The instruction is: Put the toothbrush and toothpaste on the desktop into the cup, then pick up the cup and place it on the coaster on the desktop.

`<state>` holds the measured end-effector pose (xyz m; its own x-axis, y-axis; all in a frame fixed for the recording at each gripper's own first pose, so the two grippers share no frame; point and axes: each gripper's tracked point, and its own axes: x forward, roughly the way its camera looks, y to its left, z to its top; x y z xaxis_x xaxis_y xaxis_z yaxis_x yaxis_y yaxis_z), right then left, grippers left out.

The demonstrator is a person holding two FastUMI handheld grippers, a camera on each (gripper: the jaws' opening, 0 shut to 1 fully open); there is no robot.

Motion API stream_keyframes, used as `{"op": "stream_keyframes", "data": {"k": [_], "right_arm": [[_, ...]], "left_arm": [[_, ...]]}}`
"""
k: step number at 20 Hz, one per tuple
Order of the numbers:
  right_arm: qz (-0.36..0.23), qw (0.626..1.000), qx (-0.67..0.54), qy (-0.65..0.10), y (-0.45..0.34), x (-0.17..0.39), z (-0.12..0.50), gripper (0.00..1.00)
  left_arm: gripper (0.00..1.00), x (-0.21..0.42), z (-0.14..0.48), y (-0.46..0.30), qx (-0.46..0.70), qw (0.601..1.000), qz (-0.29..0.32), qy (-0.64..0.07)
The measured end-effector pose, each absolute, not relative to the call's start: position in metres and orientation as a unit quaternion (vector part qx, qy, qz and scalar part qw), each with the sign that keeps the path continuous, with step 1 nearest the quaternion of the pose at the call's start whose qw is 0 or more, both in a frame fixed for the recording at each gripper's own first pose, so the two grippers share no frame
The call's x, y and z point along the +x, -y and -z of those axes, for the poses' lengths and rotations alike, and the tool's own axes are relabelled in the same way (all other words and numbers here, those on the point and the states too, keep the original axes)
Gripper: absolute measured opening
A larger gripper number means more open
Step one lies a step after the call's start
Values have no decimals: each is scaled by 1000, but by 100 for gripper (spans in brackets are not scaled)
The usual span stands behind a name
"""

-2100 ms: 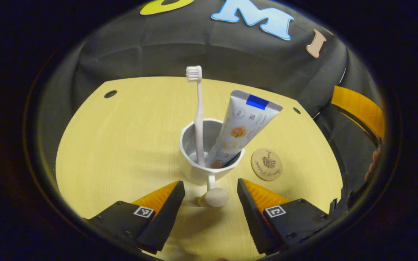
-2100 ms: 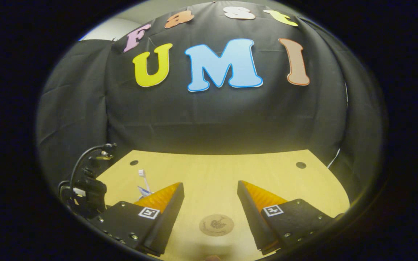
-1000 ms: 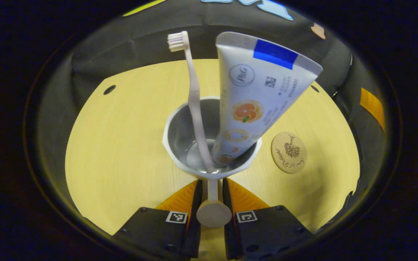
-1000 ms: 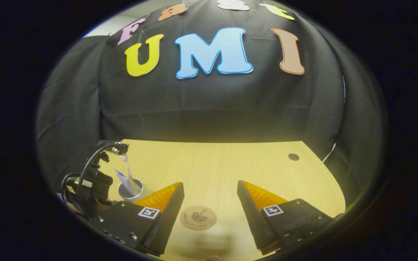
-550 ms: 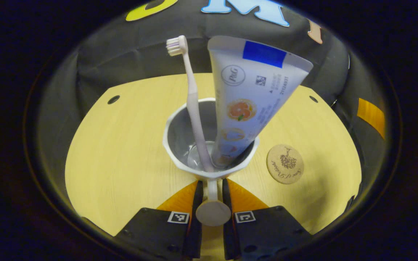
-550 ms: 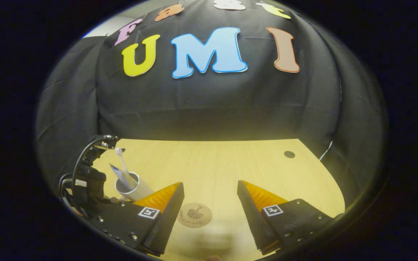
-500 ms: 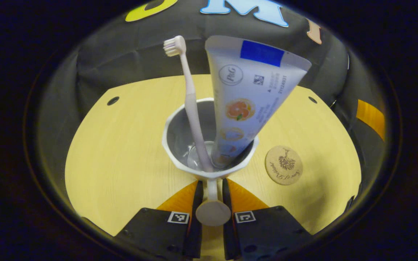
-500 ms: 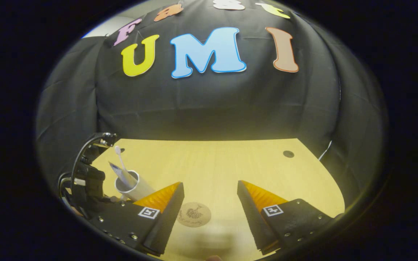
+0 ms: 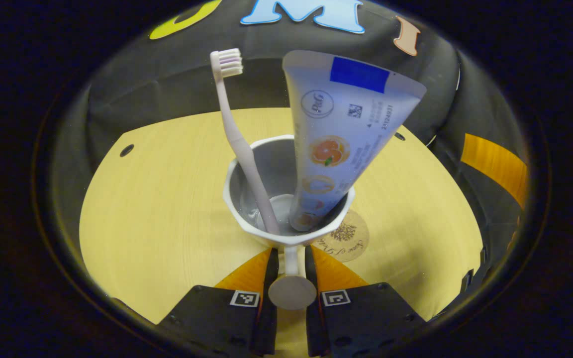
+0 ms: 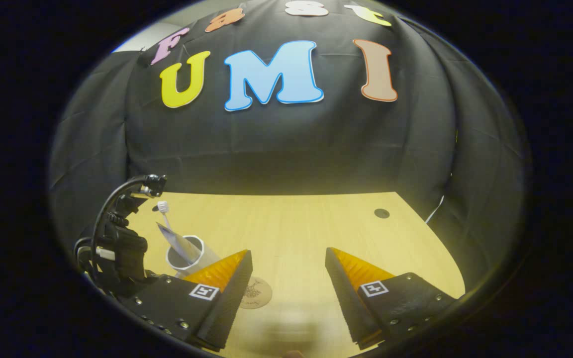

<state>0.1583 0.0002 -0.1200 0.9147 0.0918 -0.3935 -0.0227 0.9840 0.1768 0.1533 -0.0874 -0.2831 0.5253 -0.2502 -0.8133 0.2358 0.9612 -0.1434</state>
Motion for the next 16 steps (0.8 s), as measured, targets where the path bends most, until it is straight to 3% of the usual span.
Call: {"op": "stream_keyframes", "data": {"k": [1, 12, 13, 14, 16], "right_arm": [[-27, 975, 84, -204, 4, 157, 120, 88], [-6, 972, 97, -216, 44, 148, 138, 87], [-6, 971, 98, -216, 45, 149, 139, 88], [-6, 971, 99, -218, 46, 149, 140, 87], [-6, 971, 102, -218, 47, 149, 141, 87]], "left_arm": [[37, 154, 281, 98, -7, 873, 146, -466], [37, 143, 302, 154, 4, 850, 172, -497], [26, 139, 305, 153, 3, 848, 170, -502], [31, 137, 307, 152, 4, 845, 168, -508], [31, 137, 308, 152, 12, 847, 168, -505]]}}
